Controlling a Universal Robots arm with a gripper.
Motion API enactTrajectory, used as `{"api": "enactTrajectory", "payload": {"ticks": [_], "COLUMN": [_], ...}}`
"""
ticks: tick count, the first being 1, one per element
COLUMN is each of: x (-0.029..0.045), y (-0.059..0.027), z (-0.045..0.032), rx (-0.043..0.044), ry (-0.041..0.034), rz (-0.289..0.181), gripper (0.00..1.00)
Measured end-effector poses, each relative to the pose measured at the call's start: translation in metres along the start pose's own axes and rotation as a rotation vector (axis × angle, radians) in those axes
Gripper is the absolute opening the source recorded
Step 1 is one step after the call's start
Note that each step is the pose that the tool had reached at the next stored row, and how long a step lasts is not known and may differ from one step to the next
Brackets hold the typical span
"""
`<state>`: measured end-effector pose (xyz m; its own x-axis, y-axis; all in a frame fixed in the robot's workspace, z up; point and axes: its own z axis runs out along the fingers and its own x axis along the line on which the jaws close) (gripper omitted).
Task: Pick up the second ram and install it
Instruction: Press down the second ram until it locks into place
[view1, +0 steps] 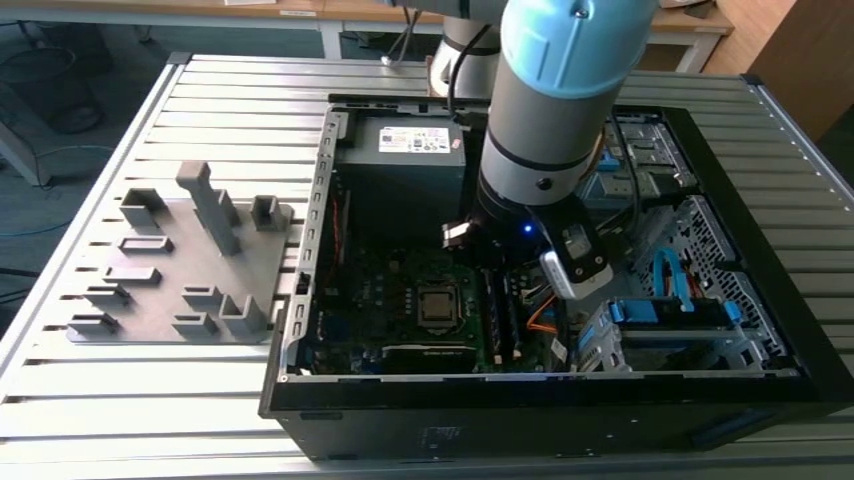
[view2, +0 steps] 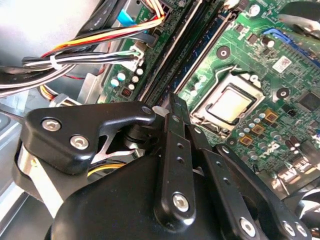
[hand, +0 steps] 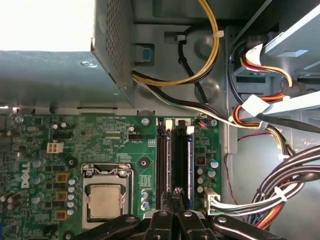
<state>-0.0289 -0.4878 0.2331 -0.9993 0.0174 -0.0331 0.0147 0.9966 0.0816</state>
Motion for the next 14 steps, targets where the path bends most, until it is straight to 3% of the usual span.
{"api": "enactTrajectory", "payload": {"ticks": [4,11,14], "x": [0.0003,0.0008,0.001], "y": [0.0037,0.0222,0.0263], "z": [0.0038,0.0091,0.0107], "rx": [-0.002,-0.0025,-0.0024], "ry": [0.0,0.0,0.0], "rz": [0.0,0.0,0.0], "gripper": [0.1,0.1,0.1]}}
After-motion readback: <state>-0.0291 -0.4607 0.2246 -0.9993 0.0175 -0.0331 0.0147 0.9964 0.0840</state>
